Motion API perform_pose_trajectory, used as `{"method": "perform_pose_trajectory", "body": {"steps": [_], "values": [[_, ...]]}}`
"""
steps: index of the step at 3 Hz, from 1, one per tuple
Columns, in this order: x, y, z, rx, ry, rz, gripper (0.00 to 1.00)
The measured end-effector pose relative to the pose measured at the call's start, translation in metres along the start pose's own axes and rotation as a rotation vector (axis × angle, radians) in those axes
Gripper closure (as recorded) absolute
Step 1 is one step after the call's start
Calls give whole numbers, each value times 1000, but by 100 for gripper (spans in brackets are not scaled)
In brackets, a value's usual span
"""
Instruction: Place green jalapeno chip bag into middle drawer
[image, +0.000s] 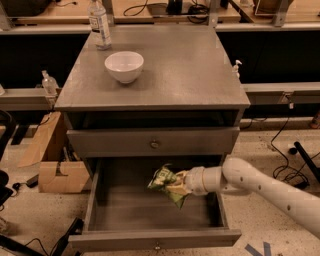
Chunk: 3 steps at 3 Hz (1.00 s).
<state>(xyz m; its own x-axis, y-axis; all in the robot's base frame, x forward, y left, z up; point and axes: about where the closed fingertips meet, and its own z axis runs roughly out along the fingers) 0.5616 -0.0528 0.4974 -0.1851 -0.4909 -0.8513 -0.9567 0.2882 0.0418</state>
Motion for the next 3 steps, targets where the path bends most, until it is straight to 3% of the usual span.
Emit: {"method": "perform_pose_trajectory", "body": {"steps": [1, 3], "values": [[31, 0, 33, 14, -37, 63, 100], [34, 4, 40, 3, -40, 70, 59]]}}
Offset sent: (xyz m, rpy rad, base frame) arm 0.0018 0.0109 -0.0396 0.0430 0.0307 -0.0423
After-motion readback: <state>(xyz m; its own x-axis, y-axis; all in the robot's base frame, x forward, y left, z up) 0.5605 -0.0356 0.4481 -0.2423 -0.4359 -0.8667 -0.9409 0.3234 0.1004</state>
